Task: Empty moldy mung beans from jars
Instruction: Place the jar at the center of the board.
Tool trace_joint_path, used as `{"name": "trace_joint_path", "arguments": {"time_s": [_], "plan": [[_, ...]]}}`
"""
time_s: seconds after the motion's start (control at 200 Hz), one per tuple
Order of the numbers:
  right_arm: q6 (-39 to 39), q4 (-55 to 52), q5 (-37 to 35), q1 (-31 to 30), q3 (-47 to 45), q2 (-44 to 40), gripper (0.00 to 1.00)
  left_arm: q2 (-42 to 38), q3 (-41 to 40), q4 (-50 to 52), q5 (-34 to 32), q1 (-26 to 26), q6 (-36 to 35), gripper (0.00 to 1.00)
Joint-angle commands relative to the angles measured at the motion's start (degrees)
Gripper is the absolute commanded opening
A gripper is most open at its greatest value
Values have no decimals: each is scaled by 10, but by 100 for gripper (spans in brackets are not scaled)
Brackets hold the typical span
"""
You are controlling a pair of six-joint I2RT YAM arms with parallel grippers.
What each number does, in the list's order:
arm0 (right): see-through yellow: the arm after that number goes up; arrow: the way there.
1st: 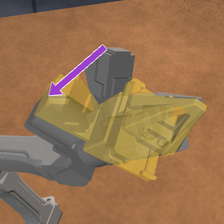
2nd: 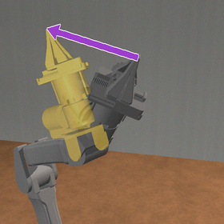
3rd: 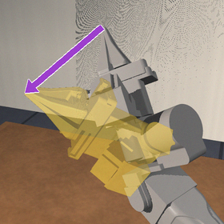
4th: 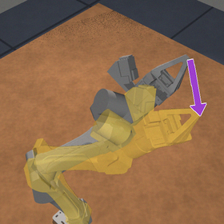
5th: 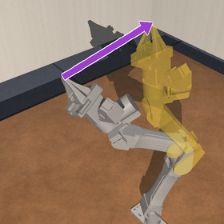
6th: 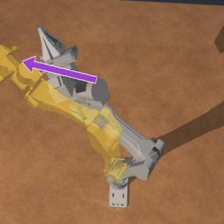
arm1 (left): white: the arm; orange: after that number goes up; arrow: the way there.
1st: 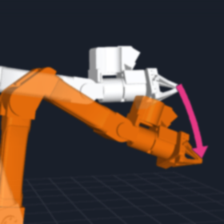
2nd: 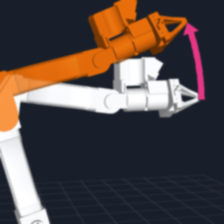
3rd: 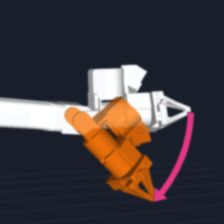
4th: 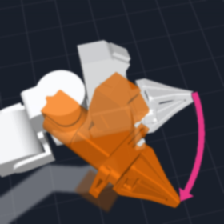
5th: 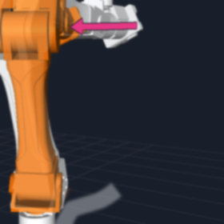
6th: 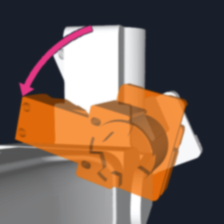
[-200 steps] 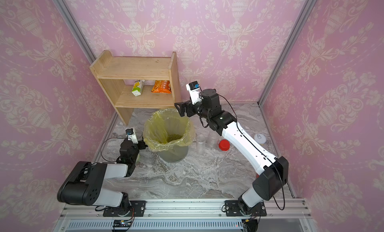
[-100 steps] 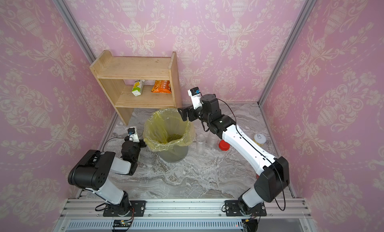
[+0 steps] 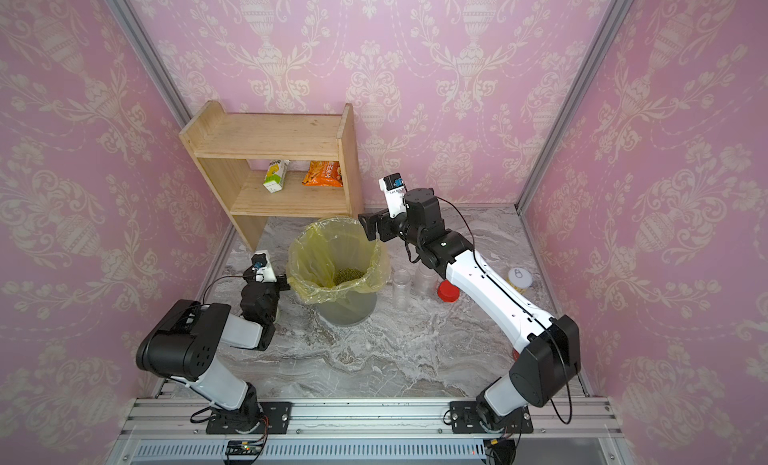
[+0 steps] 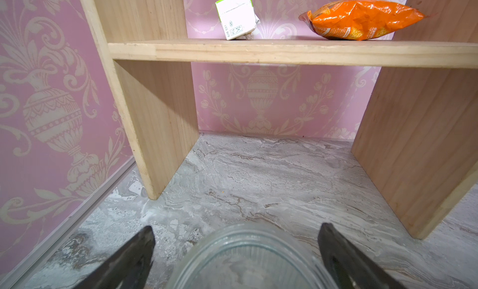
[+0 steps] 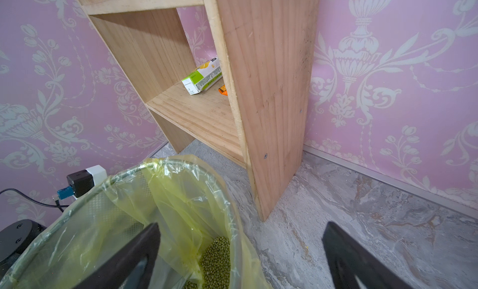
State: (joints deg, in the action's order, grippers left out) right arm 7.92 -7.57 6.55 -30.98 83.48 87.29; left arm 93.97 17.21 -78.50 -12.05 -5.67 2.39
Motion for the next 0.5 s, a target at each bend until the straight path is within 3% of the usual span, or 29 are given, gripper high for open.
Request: {"name": "trace_joint_path", "arguments": {"time_s": [0.0,0.25,0.495], "plan": [[3,9,-10,2,-5,-4,100,6,8,-12,-18,5,-8,99],[13,2,-7,2,-12,-18,100,-19,-9,-10,9,5,-11,99],[19,-5,-8,3,-44,-53,100,-67,-35,12,-12,-14,-22,99]]}}
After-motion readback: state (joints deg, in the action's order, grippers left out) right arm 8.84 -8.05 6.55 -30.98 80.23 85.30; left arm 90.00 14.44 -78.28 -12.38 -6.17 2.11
